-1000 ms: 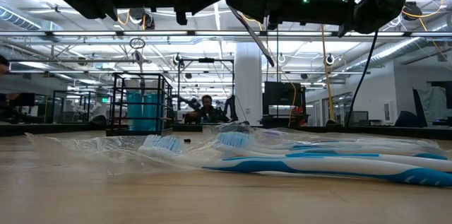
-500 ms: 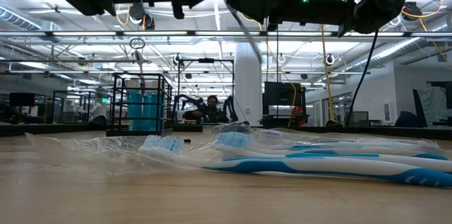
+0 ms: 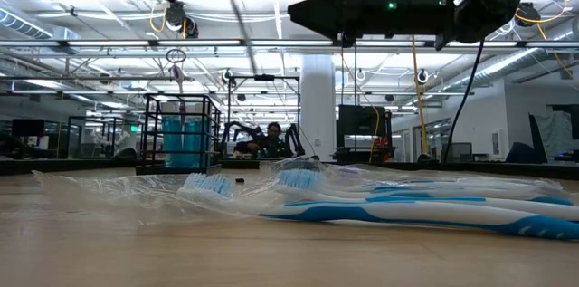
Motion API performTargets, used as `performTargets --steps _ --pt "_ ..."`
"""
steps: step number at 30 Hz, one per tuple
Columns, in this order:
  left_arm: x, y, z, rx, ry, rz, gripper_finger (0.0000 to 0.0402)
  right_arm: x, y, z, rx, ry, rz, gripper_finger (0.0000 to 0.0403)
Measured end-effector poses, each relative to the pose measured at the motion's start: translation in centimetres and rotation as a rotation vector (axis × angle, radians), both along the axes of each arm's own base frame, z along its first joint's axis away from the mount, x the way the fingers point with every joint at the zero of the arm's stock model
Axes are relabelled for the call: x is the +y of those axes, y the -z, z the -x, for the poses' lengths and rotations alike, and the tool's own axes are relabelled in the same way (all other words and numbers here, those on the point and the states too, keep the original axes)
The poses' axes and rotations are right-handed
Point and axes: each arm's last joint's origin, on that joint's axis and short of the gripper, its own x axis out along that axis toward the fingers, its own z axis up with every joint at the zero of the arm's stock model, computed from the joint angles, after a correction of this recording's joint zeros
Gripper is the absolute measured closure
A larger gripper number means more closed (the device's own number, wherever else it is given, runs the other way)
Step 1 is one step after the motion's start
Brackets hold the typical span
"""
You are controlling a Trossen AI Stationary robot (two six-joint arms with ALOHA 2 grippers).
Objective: Pick & Place toothbrushing station
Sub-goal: Put the purple toothbrush into the black organizer
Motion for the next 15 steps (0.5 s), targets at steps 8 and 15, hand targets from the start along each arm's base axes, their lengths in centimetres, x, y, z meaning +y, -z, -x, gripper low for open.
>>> performTargets --steps 8,15 --pt "-0.7 -0.6 4.3 0.073 -0.079 0.121 0.0351 -0.7 0.1 0.0 0.015 0.024 -0.002 0.0271" --pt "-0.7 0.7 5.2 0.16 -0.175 0.196 0.0341 -0.9 0.3 0.0 0.029 0.033 -0.004 0.0272"
